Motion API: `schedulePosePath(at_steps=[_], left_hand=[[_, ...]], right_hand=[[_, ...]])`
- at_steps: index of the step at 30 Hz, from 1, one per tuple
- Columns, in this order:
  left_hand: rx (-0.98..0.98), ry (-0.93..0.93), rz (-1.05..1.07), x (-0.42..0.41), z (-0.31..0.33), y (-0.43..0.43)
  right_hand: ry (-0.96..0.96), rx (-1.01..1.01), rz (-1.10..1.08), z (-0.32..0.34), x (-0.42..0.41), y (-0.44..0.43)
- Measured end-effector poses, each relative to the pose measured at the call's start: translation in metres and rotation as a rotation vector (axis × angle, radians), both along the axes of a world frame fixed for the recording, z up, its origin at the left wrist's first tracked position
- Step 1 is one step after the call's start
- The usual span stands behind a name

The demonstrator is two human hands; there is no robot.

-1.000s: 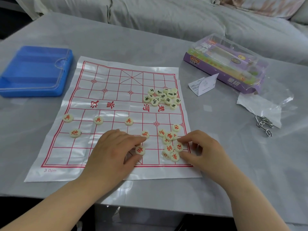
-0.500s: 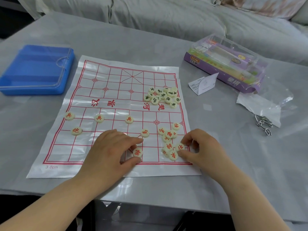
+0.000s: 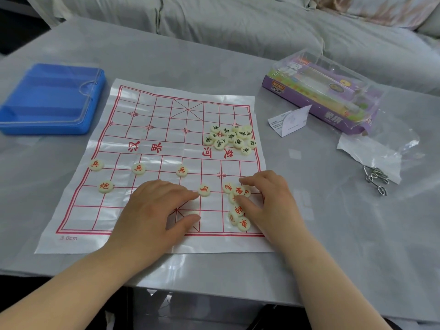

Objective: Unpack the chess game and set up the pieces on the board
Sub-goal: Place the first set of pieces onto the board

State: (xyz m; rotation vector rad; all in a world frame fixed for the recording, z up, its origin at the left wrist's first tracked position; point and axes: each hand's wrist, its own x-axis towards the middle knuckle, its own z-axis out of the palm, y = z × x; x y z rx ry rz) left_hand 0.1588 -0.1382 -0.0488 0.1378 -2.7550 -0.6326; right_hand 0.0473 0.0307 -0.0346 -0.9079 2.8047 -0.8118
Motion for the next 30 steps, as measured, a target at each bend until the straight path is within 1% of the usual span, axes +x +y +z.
schedulePosePath(at_steps=[2, 5, 7, 10, 13, 15, 17, 21, 26, 30], left_hand=[[-0.037, -0.039, 0.042, -0.004, 0.004, -0.001], [-0.003, -0.131, 0.08, -0.011, 0.008, -0.001], [-0.006, -0.147, 0.075, -0.015, 0.009, 0.0], [-0.058, -0.093, 0.024, -0.024, 0.01, 0.004], [-0.043, -0.127, 0.003, -0.036, 0.018, 0.013], [-0.043, -0.144, -0.017, -0.04, 0.014, 0.015], [-0.032, -0.131, -0.054, -0.048, 0.013, 0.018], [-0.095, -0.202, -0.166, -0.065, 0.016, 0.024], [-0.144, -0.257, -0.259, -0.075, 0.017, 0.025], [-0.174, -0.213, -0.284, -0.069, 0.017, 0.02]], right_hand=[[0.013, -0.01, -0.008, -0.002, -0.001, 0.0], [0.024, -0.007, 0.004, -0.002, -0.001, 0.001], [0.016, 0.001, 0.007, -0.002, 0.0, 0.001], [0.003, -0.004, 0.0, -0.001, -0.001, 0.002], [-0.026, -0.011, -0.052, 0.005, -0.008, 0.009], [-0.08, 0.002, -0.077, 0.008, -0.012, 0.017], [-0.117, 0.064, -0.055, 0.009, -0.015, 0.022], [-0.129, 0.143, -0.002, 0.009, -0.017, 0.026], [-0.143, 0.151, 0.034, 0.008, -0.018, 0.029], [-0.123, 0.11, 0.043, 0.01, -0.018, 0.029]])
